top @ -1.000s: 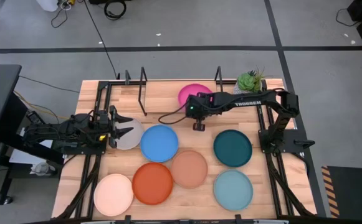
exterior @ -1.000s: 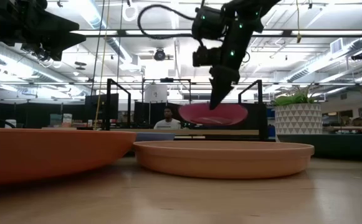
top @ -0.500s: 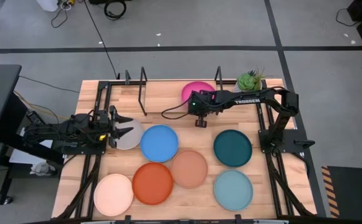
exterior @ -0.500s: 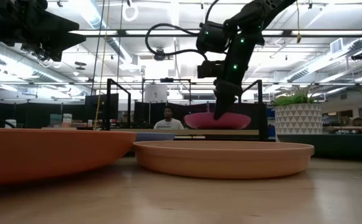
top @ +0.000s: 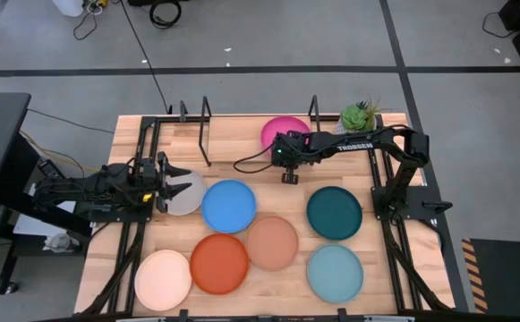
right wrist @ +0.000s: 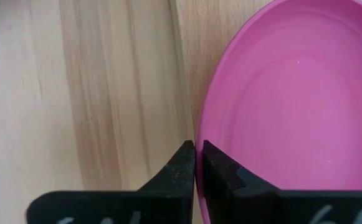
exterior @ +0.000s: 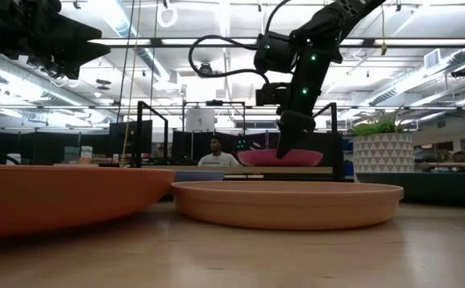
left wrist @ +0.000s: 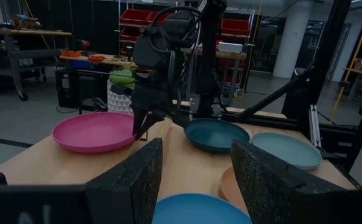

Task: Place and stack plates onto a shelf
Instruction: Put the pink plate on the shelf, then stack the blue plate on top of the pink plate on the shelf

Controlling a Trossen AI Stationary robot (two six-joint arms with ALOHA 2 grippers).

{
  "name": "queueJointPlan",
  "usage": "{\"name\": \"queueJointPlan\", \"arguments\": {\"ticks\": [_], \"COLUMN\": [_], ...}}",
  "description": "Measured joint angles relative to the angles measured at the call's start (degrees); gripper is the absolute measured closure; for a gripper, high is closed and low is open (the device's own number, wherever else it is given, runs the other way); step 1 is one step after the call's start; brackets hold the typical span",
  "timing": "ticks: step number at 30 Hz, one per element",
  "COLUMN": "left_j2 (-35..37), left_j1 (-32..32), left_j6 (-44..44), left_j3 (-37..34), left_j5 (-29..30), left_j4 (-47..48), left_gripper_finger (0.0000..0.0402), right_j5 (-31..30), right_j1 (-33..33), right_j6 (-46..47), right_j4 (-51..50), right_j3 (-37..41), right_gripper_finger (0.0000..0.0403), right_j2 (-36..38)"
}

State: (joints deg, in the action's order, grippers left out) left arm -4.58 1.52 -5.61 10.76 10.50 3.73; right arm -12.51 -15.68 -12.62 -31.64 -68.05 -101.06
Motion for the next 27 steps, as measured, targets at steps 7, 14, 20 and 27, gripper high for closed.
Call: {"name": "queueJointPlan", "arguments": {"ticks": [7,14,20,27], "left_j2": [0.00,0.00,0.00,0.00], "left_j1": [0.00,0.00,0.00,0.00], "left_j6": [-0.17,0.14,0.15,0.28], "left_j3": [0.00,0.00,0.00,0.00], "left_j5": [0.00,0.00,0.00,0.01], "left_j4": [-0.01,0.02,0.02,0.00], "left_gripper_finger": [0.0205,0.0205,0.0205,0.0205], "right_j5": [0.35,-1.42,-4.57,1.05], "right_j1": [0.07,1.21,3.96,9.95], "right_j6": [0.02,-0.38,-1.90,-11.12], "right_j4": [-0.04,-0.80,-2.06,1.30], "right_j3": [0.04,-0.93,-3.47,-4.03], "right_gripper_finger": [0.0349,0.0325,0.0302,0.0281], "right_j2": [0.00,-0.04,-0.04,-0.04]}}
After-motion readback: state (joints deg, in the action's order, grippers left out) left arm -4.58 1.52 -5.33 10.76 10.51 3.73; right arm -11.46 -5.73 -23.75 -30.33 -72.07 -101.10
